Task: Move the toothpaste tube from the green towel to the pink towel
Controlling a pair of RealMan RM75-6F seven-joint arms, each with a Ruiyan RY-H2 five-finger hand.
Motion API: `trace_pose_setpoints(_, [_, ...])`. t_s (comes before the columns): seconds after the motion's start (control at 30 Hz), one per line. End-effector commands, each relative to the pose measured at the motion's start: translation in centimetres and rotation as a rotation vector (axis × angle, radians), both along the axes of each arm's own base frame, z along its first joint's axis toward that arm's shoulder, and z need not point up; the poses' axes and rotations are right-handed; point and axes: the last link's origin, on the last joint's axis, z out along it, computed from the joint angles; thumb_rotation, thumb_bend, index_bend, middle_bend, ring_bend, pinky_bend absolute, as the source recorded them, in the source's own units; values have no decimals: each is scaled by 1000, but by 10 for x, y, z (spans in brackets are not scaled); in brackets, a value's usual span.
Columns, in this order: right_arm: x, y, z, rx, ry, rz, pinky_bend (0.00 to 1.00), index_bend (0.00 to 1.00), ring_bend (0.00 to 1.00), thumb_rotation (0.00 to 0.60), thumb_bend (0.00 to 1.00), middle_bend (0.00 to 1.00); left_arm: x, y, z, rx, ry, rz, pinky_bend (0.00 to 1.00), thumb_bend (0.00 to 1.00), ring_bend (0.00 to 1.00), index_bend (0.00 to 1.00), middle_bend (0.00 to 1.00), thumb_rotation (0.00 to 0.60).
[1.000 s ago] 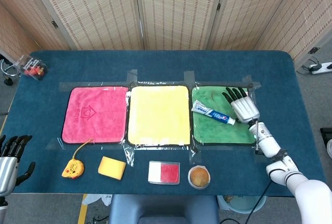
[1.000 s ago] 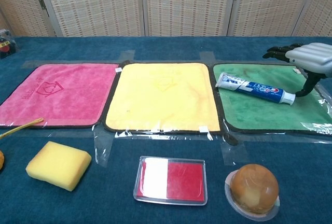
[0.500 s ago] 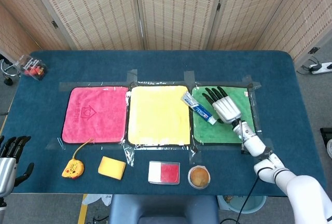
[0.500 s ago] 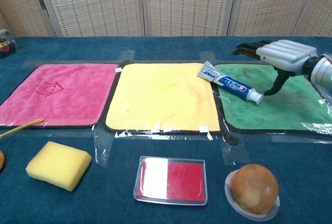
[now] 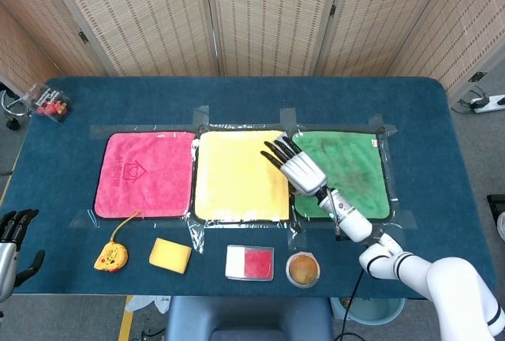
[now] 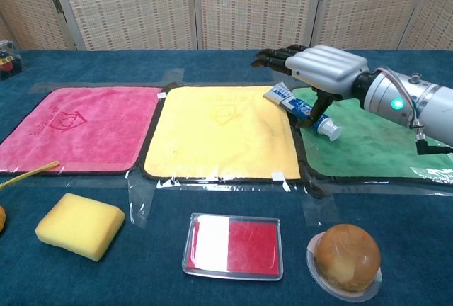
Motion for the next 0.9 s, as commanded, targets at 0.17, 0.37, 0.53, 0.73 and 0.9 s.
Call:
trace_pose_setpoints(0.17, [-6, -11, 24, -62, 67, -2, 0, 0, 0, 600, 97, 0, -1, -1, 0, 1, -2, 1, 14, 377, 151, 179, 198, 600])
trace_pose_setpoints(0.37, [-24, -32, 34, -90, 150, -72, 0, 0, 0, 600, 96, 0, 0, -1, -1, -4, -5, -9, 14, 377, 151, 179, 198, 600])
trace_pose_setpoints(0.53, [-31, -46, 34, -94, 188, -102, 0, 0, 0, 600, 96, 0, 0, -3, 0, 2, -6, -7, 14, 377, 151, 179, 198, 600])
trace_pose_setpoints(0.73, [-34, -55, 26, -93, 229, -108, 0, 0, 0, 600, 97, 0, -1, -5, 0, 3, -3, 5, 14, 377, 151, 179, 198, 600])
trace_pose_setpoints(0.9, [-35, -59, 13, -77, 252, -113, 0, 0, 0, 600, 96, 0, 0, -5, 0, 2, -2, 5, 14, 377, 151, 179, 198, 600])
